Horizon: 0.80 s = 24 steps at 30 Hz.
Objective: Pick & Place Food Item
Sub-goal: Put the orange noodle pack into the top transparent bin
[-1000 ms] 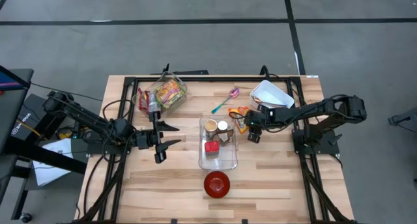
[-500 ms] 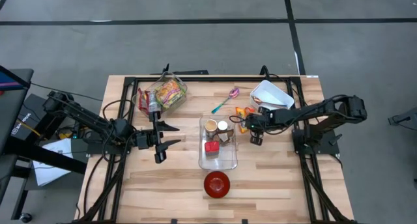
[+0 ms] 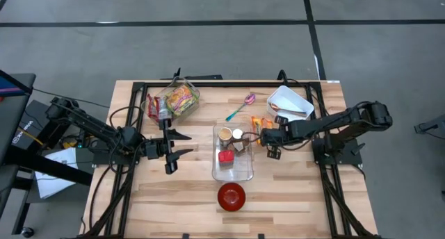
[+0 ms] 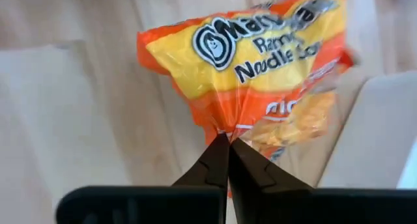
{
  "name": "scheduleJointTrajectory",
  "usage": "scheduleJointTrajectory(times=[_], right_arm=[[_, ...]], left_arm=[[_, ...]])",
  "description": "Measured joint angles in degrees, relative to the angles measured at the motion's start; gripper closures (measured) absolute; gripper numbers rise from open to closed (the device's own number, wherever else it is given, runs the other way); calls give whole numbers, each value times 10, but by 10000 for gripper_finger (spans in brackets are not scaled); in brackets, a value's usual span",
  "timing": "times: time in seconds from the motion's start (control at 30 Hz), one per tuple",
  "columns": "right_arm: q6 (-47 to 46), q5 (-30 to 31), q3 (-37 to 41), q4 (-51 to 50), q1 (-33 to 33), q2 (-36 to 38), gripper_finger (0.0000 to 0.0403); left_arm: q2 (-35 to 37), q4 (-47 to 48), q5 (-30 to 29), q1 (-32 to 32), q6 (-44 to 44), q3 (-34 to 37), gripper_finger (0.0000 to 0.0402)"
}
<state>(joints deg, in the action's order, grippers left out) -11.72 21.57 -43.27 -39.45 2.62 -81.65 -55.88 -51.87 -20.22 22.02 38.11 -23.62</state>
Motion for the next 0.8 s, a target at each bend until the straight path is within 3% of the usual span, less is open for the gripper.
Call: scheduleJointTrajectory(times=[0.37, 0.67, 0.8], right_arm=[[-122, 129, -79, -153, 144, 77, 403], [-164, 229, -99, -171, 258, 146, 403], [-169, 276, -106, -169, 289, 165, 403]], left_arm=[[0, 10, -17, 0, 0, 0, 223], [-9, 53, -16, 0, 28, 0, 202], [-44, 20, 2, 0, 55, 0, 180]])
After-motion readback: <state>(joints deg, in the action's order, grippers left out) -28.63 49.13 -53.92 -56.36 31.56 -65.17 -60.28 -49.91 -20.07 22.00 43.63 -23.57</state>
